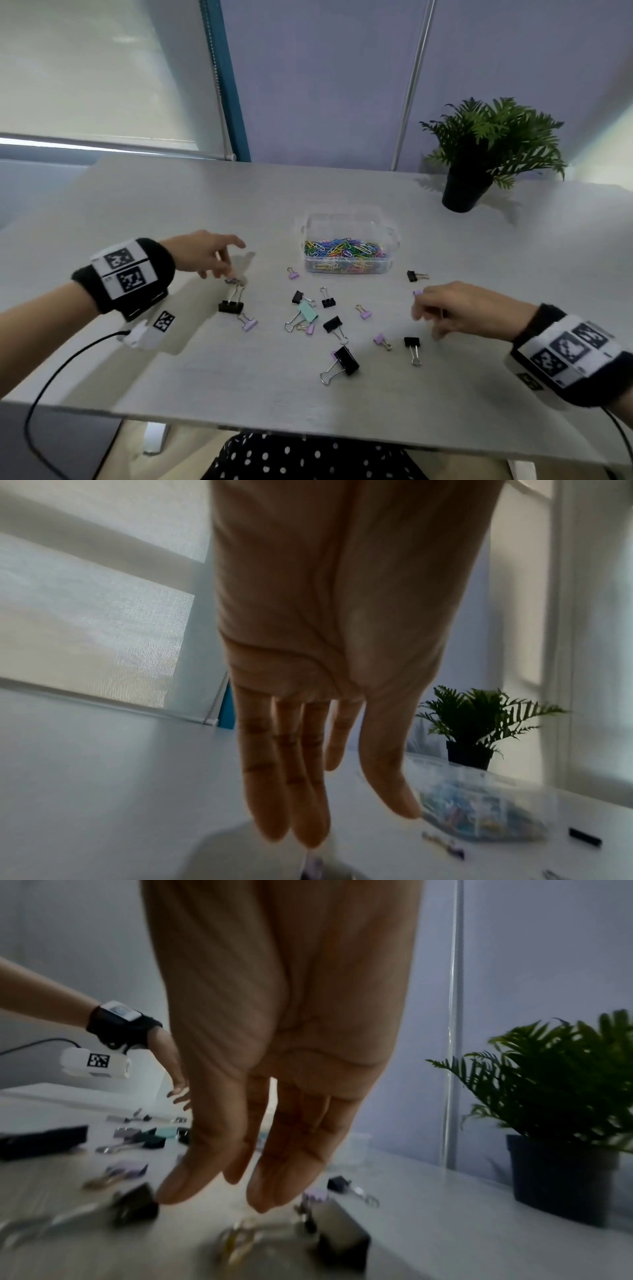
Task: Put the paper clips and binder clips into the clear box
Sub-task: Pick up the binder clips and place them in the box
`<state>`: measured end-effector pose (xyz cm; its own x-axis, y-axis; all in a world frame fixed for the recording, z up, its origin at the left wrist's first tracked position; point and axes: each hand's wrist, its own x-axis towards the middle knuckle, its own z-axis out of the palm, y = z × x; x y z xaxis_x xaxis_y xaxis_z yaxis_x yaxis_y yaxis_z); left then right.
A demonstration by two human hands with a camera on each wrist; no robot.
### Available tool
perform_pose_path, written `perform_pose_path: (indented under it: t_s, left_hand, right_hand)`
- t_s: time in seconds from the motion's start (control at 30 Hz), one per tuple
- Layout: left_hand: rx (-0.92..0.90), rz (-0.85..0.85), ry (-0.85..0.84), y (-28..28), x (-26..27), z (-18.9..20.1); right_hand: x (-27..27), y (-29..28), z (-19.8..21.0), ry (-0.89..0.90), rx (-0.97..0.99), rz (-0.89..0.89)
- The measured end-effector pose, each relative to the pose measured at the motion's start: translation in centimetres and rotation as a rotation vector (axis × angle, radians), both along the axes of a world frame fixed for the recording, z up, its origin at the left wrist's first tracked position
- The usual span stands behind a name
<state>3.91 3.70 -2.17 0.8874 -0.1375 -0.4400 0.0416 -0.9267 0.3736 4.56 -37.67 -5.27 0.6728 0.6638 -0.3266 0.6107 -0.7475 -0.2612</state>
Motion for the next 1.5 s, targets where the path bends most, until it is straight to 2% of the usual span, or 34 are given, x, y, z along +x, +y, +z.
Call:
perform_pose_path:
  t_s: [0.13, 0.3, 0.43, 0.53, 0.63, 0.7, 0.77, 0.83, 0.97, 1.1, 1.27, 1.37, 1.5]
  left_hand:
    - [0.037, 0.028, 0.129, -0.8, -2.6, -1.5]
    - [0.114, -0.054, 0.044, -3.3, -4.0, -2.4]
    - [0.161, -0.105, -0.040, -4.8, -3.9, -3.1]
    - [0.178, -0.149, -0.038, -6.1, -3.8, -3.2]
    - [0.209, -0.186, -0.047, -7.2, -3.7, -3.1]
    - [0.237, -0.226, -0.147, -8.3, -3.7, -2.6]
    - [0.252, -0.342, -0.288, -9.6, -3.6, -2.0]
    - [0.230, -0.481, -0.331, -10.7, -3.4, -1.7]
    - [0.322, -0.598, -0.291, -11.9, -2.9, -2.1]
    - [0.302, -0.619, -0.324, -11.7, -2.6, -2.8]
    - [0.197, -0.584, -0.341, -10.8, -2.2, -3.2]
    - [0.156, -0.561, -0.364, -10.4, -2.2, -3.4]
    - [0.148, -0.557, -0.384, -10.6, -2.3, -3.8]
  right_hand:
    - [-0.4, -0.4, -1.6, 0.000, 0.038, -0.043]
    - [0.8, -0.4, -2.4, 0.019, 0.154, -0.011]
    - [1.0, -0.3, -2.4, -0.020, 0.118, -0.014]
    - [0.4, -0.3, -2.3, -0.016, 0.088, -0.027]
    - [0.1, 0.0, -1.5, -0.001, 0.163, -0.042]
    - [0.6, 0.0, -0.9, 0.017, 0.295, -0.114]
    - [1.3, 0.0, -0.3, 0.007, 0.378, -0.198]
    - [1.9, 0.0, 0.1, 0.003, 0.403, -0.225]
    - [2.0, -0.1, 0.0, -0.053, 0.277, -0.182]
    - [0.6, -0.5, -1.5, -0.067, 0.000, -0.205]
    - [0.1, -0.3, -1.7, 0.024, -0.004, -0.226]
    - [1.4, 1.8, 0.3, 0.010, 0.112, -0.159]
    - [5.2, 6.5, 2.9, -0.180, 0.425, -0.207]
